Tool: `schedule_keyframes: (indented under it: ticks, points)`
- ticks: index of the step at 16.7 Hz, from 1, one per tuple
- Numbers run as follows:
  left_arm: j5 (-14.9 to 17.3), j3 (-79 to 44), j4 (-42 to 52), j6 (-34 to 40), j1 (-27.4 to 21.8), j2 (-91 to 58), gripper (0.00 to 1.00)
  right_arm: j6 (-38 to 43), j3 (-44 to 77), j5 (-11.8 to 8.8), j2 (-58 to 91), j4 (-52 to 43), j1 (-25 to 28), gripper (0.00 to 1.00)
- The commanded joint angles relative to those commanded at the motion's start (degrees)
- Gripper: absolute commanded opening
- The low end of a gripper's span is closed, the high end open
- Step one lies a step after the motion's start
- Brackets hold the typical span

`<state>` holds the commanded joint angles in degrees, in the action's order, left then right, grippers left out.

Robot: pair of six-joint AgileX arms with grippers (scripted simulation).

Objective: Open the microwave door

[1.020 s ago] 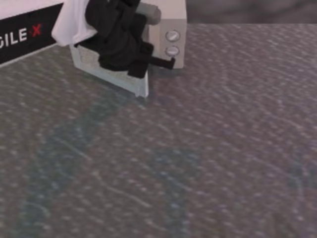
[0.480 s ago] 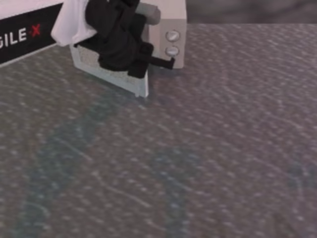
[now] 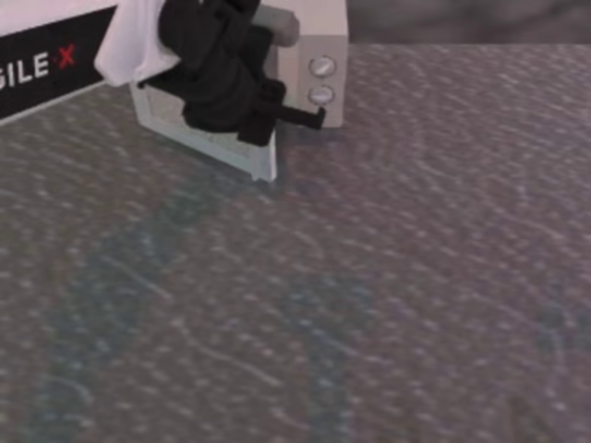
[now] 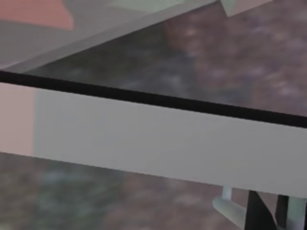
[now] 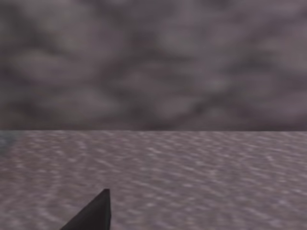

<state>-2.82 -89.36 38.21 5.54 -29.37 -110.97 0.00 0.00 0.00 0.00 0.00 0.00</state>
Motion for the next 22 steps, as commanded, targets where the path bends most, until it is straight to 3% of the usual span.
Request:
schedule_keyframes:
  ticks: [7,22]
  points:
    - [3.7,5.3,-1.5,-7.3,2.4,4.1,0.0,0.0,0.0,0.0,0.0,0.0,0.0,1.0]
    - [3.9,5.5,-1.5,-7.6,2.5,4.2,0.0,0.0,0.0,0.0,0.0,0.0,0.0,1.0]
